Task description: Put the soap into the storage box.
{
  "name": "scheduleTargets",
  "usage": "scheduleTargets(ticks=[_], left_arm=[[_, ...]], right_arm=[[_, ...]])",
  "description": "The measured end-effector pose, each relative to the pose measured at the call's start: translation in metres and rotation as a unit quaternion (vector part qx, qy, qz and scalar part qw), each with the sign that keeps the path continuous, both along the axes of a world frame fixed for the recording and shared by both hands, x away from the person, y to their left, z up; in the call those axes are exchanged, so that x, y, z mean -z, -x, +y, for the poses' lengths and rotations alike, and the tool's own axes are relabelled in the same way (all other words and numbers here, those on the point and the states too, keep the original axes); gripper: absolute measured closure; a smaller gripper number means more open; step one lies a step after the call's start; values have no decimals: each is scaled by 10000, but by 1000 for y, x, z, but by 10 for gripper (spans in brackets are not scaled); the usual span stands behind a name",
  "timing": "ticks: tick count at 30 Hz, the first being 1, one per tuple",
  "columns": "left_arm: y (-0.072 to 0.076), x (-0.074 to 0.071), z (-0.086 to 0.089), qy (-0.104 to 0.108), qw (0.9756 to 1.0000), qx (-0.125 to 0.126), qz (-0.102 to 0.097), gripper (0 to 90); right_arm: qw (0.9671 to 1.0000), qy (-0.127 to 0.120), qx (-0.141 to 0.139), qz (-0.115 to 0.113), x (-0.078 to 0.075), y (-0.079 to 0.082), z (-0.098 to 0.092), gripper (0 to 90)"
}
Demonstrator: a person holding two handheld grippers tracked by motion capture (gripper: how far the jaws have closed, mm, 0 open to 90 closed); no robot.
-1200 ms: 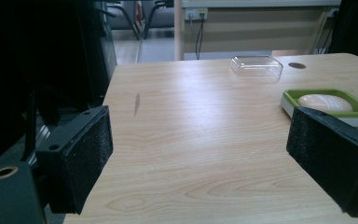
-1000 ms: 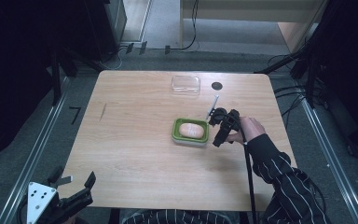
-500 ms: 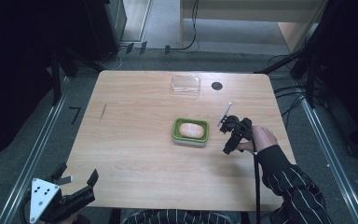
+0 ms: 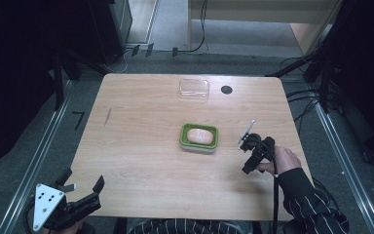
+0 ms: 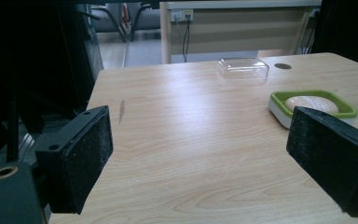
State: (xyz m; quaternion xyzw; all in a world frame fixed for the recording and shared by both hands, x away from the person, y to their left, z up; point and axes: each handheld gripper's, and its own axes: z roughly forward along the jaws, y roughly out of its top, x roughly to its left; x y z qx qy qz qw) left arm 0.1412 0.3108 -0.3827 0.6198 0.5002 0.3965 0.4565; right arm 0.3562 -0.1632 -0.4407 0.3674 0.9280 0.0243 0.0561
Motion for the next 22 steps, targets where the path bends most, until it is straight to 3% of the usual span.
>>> scheduleTargets(ticks=[10,22], left_arm=[[-3,0,-2,16,10000,44,-8,72],[-6,0,-3,-8,10000,99,-9,72]], right_arm=[[9999,11,155,32,11,18,-12,64],[9997,109,195,38,15,25,-19,64]])
